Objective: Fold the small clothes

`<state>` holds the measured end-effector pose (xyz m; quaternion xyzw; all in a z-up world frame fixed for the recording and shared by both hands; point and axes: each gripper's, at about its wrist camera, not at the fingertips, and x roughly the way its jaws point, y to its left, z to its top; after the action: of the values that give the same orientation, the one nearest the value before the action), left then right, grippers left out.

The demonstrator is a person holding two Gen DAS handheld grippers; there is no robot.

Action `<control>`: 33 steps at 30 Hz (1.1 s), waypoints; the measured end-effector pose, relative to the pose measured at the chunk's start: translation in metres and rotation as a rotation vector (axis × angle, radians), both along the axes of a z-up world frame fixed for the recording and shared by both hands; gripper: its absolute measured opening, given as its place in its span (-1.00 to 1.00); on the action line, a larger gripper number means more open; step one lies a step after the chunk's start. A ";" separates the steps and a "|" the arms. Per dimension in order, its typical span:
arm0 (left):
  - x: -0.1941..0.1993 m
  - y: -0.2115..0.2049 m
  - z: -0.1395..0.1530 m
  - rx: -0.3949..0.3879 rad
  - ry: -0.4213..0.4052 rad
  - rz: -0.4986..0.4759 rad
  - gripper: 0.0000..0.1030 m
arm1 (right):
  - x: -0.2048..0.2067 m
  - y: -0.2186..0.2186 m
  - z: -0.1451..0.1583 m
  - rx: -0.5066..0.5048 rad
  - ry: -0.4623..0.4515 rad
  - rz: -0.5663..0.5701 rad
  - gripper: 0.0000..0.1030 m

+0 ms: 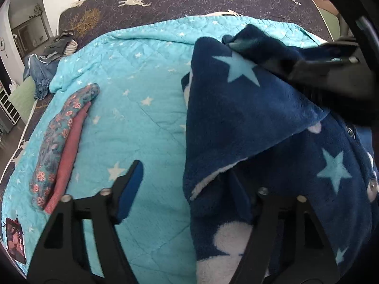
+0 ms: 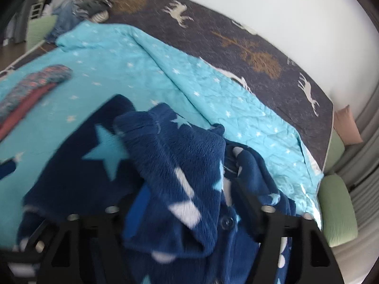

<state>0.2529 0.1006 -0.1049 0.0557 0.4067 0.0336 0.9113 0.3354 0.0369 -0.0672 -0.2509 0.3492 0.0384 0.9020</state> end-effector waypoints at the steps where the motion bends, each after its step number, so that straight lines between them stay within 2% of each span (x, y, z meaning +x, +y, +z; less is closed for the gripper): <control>1: -0.002 0.001 0.001 0.004 0.000 0.002 0.30 | 0.007 -0.008 0.002 0.052 0.035 -0.016 -0.85; 4: -0.010 0.003 0.005 0.046 -0.009 0.033 0.29 | 0.000 -0.049 0.028 0.272 0.028 -0.056 -0.86; 7: -0.017 0.005 0.008 0.053 -0.002 0.079 0.30 | -0.016 -0.123 0.059 0.454 -0.037 -0.177 -0.86; 8: -0.020 0.004 0.010 0.044 0.004 0.088 0.31 | -0.020 -0.156 0.062 0.534 -0.026 -0.235 -0.86; 9: -0.023 0.001 0.011 0.047 0.010 0.092 0.32 | -0.021 -0.186 0.059 0.611 0.010 -0.284 -0.86; 10: -0.026 -0.004 0.012 0.065 0.009 0.091 0.32 | -0.021 -0.223 0.047 0.712 0.091 -0.358 -0.85; 12: -0.030 -0.017 0.012 0.152 -0.008 0.086 0.32 | -0.023 -0.265 0.019 0.835 0.220 -0.454 -0.82; 13: -0.030 -0.020 0.011 0.186 -0.014 0.084 0.32 | -0.026 -0.282 0.002 0.870 0.274 -0.494 -0.71; 15: -0.029 -0.021 0.007 0.223 -0.007 0.082 0.32 | -0.036 -0.307 -0.025 0.907 0.328 -0.511 -0.51; 18: -0.027 -0.015 0.006 0.205 0.011 0.084 0.35 | -0.055 -0.331 -0.043 0.982 0.337 -0.500 -0.47; 20: -0.027 -0.013 0.007 0.203 0.012 0.086 0.37 | -0.061 -0.341 -0.040 0.993 0.319 -0.496 -0.43; 22: -0.028 -0.015 0.008 0.218 0.007 0.088 0.39 | -0.063 -0.343 -0.030 0.958 0.288 -0.496 -0.21; 24: -0.028 -0.015 0.008 0.226 0.006 0.090 0.44 | -0.065 -0.342 -0.017 0.921 0.240 -0.487 -0.10; 27: -0.027 -0.008 0.004 0.197 0.018 0.107 0.51 | -0.069 -0.338 -0.005 0.899 0.195 -0.447 -0.10; 31: -0.024 0.003 -0.002 0.148 0.042 0.123 0.58 | -0.068 -0.327 -0.008 0.957 0.236 -0.312 -0.10; 33: -0.024 0.001 0.000 0.156 0.042 0.118 0.58 | -0.068 -0.310 -0.005 0.913 0.239 -0.237 -0.10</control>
<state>0.2291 0.1021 -0.1053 0.1032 0.4243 0.1176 0.8919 0.2670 -0.2728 -0.0726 0.2183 0.4239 0.1131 0.8717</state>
